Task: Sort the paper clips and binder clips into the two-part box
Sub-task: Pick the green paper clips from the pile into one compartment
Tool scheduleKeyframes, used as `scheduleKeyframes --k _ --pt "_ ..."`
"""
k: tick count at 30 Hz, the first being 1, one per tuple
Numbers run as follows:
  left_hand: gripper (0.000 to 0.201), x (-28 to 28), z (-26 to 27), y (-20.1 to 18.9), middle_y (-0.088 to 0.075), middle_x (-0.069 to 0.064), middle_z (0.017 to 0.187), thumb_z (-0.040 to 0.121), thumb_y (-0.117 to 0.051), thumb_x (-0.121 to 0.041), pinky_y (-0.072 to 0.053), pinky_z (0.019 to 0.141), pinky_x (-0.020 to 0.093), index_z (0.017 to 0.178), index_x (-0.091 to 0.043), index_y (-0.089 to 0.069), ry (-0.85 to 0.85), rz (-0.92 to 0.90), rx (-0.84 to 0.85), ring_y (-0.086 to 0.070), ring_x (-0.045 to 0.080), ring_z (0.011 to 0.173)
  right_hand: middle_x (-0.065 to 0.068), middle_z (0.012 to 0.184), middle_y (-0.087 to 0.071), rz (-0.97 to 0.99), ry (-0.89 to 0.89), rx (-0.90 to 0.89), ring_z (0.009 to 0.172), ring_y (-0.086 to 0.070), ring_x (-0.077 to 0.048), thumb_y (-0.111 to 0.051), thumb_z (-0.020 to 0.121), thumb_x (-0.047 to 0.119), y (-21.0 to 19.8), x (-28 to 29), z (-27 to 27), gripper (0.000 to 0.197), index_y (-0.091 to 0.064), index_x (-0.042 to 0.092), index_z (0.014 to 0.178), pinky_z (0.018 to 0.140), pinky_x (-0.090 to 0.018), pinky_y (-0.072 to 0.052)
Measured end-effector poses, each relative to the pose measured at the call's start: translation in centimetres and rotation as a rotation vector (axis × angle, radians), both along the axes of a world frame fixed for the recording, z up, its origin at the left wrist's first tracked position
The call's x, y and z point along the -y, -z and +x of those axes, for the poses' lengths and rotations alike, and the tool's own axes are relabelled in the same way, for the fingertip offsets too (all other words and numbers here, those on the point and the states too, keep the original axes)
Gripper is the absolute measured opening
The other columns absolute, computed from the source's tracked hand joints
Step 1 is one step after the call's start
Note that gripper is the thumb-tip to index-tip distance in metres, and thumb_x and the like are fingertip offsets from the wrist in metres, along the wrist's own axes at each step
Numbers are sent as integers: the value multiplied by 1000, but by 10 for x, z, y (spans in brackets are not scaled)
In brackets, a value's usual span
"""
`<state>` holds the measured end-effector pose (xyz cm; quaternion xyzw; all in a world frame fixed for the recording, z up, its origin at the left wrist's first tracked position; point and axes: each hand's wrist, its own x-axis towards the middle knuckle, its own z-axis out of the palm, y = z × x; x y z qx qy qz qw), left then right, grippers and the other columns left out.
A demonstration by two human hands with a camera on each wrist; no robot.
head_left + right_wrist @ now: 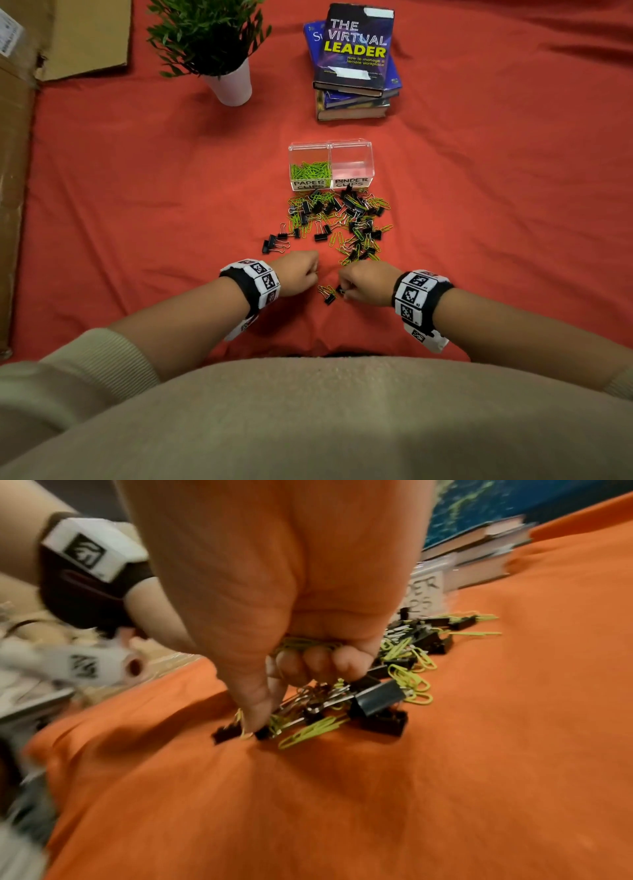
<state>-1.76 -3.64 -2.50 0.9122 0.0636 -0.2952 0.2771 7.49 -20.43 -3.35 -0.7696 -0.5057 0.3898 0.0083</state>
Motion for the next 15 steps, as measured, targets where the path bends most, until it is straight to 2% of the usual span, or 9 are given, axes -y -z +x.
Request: scheduleKeyframes --k 3,7,10,13,15 --pt "8 -4 6 -4 -53 3 85 89 -50 -10 -35 66 27 89 -16 -44 -71 -62 -20 -49 20 77 4 82 -60 42 101 -11 76 -55 -17 -57 87 19 -2 -1 15 6 -54 20 83 64 -29 -41" --pt "16 -4 11 -7 -58 1 96 90 -45 -8 -42 77 28 103 -14 -52 -106 -134 -50 -53 18 87 3 72 -58 111 307 -53 63 -52 -13 -55 90 17 -9 0 35 5 -57 12 87 57 -22 -37" --pt "26 1 13 -9 -55 -3 93 90 -40 -5 -39 74 24 106 -13 -58 -114 -142 -74 -51 15 85 6 67 -55 151 558 -177 58 -50 -11 -55 90 20 -18 0 46 8 -58 14 86 53 -22 -39" --pt "28 10 13 -8 -52 -3 85 92 -36 -5 -32 67 24 103 -9 -61 -69 -107 -92 -47 14 78 -3 71 -61 154 798 -402 60 -53 -16 -54 91 16 -25 4 52 8 -56 11 84 52 -24 -43" --pt "24 15 11 -7 -57 2 87 94 -36 -11 -34 66 25 102 -8 -59 -25 -74 -84 -50 18 77 -10 76 -65 188 896 -575 62 -56 -20 -55 91 8 -28 7 53 10 -54 10 81 53 -25 -44"
